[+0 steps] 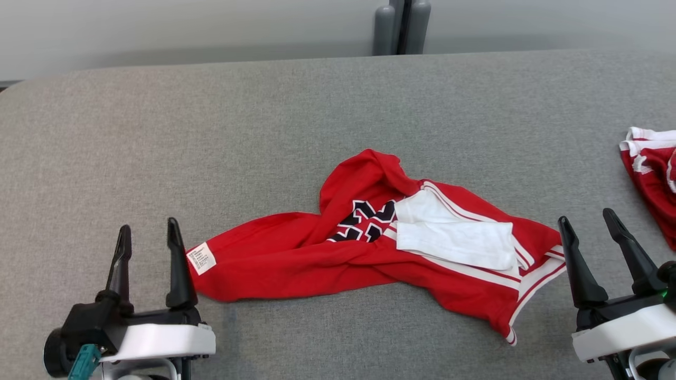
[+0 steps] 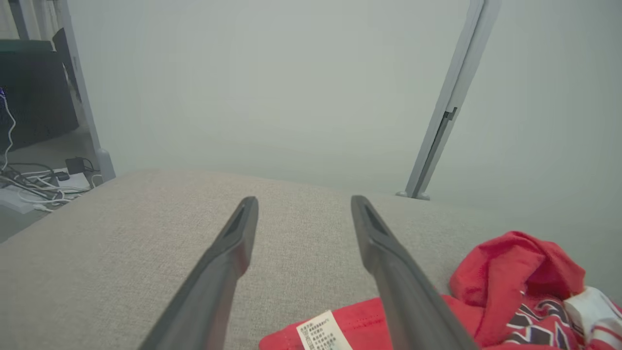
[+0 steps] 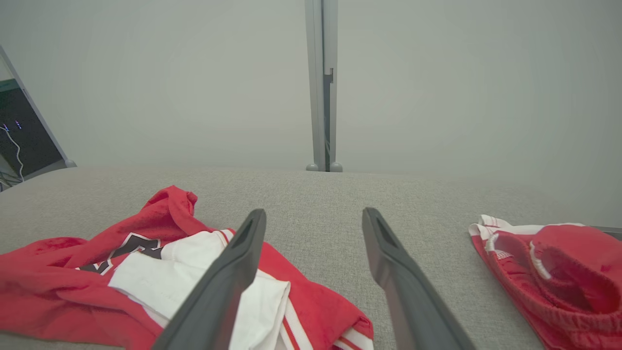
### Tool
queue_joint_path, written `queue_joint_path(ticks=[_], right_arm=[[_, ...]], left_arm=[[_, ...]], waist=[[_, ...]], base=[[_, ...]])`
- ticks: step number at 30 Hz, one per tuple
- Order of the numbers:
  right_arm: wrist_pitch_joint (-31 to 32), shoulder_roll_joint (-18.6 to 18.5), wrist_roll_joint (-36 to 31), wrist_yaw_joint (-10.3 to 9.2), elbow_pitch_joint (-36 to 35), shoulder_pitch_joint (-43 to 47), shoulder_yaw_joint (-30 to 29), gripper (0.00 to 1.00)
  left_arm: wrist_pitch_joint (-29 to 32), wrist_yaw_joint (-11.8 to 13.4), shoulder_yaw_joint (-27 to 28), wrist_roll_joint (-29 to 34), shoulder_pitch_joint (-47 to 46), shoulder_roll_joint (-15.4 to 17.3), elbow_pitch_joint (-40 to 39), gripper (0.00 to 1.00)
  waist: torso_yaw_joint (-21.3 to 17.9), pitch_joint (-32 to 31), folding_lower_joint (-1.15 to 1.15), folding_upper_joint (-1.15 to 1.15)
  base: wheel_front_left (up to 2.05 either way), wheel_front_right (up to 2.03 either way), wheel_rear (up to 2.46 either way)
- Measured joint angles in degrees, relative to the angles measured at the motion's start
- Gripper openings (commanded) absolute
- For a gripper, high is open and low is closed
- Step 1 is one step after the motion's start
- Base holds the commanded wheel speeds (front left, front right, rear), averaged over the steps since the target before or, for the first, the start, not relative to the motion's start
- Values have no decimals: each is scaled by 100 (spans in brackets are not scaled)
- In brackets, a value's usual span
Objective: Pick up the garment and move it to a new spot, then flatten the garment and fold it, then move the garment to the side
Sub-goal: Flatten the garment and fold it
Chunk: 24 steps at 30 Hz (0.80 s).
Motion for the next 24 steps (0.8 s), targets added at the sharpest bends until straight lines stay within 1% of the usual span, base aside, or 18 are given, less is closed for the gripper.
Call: queue_joint_path(ticks=[3,6,11,14,18,24], right_arm=[[12,20,-16,0,5,27,-3,100],[23,47,-37,0,5,108,5,100],[70,127,-81,0,37,318,-25,100],[79,183,-115,0,32,436,-47,100],[107,247,-124,0,11,509,-44,100],[138,270,-136,0,-67,576,-49,100]], left_arm=[[0,16,-2,343,-9,89,-248,100],[33,43,-65,564,86,252,-447,100],[455,74,-165,713,434,494,-680,100],[679,108,-203,710,708,533,-821,100],[784,142,-218,673,931,534,-943,100],[839,157,-234,604,1027,526,-982,100]], waist=[[-49,-87,0,0],[-101,-178,0,0],[-181,-336,0,0],[-216,-427,0,0],[-234,-512,0,0],[-215,-538,0,0]], base=[[0,0,0],[0,0,0],[0,0,0],[0,0,0],[0,0,0],[0,0,0]])
